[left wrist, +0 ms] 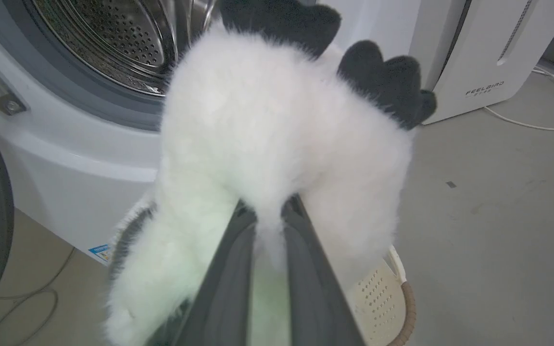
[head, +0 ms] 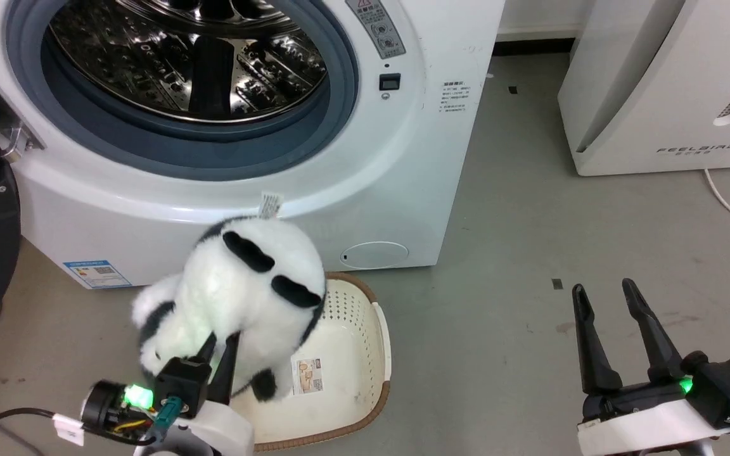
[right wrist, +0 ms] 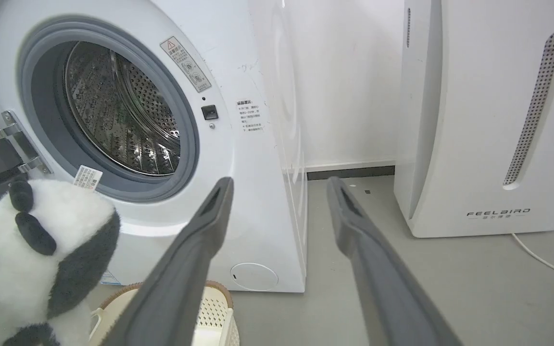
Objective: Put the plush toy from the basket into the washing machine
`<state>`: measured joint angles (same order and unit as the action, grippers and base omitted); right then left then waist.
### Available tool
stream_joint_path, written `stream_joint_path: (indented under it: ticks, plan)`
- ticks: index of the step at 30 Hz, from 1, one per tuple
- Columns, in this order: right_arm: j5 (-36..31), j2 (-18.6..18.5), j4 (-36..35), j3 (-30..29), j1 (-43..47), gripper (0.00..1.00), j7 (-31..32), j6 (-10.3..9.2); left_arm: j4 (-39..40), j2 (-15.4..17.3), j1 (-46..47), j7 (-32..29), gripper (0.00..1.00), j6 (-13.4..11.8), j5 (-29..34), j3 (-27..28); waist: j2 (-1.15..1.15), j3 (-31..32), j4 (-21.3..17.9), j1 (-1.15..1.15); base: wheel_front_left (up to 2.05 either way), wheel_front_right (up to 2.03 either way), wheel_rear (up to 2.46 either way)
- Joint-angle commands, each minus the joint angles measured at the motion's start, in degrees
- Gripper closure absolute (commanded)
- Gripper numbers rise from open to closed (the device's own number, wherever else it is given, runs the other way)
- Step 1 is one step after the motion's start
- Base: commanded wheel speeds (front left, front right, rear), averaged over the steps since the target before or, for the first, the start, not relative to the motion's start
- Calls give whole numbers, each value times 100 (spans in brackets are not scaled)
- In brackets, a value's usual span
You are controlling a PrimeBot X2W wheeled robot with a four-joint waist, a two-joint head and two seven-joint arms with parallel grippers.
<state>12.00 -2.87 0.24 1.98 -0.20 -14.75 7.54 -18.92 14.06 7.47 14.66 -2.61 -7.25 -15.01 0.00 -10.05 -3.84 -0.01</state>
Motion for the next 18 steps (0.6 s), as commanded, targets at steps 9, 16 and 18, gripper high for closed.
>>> stream_joint_path:
  ticks: [9, 16, 18]
  plan:
    - [-25, 0, -164, 74, 4, 0, -25, -5, 1263, 367, 183, 33, 100, 6, 200, 406, 0, -210, -221, 1, 0, 0, 0]
    - [114, 0, -383, 210, -258, 0, -25, -5, 1589, 886, 957, 3, 100, 147, 49, 931, 0, -799, -608, 1, 0, 0, 0]
    - [107, 0, -465, 280, -370, 0, -25, -5, 1584, 1060, 1287, -83, 100, 210, -49, 1101, 0, -1010, -731, 1, 0, 0, 0]
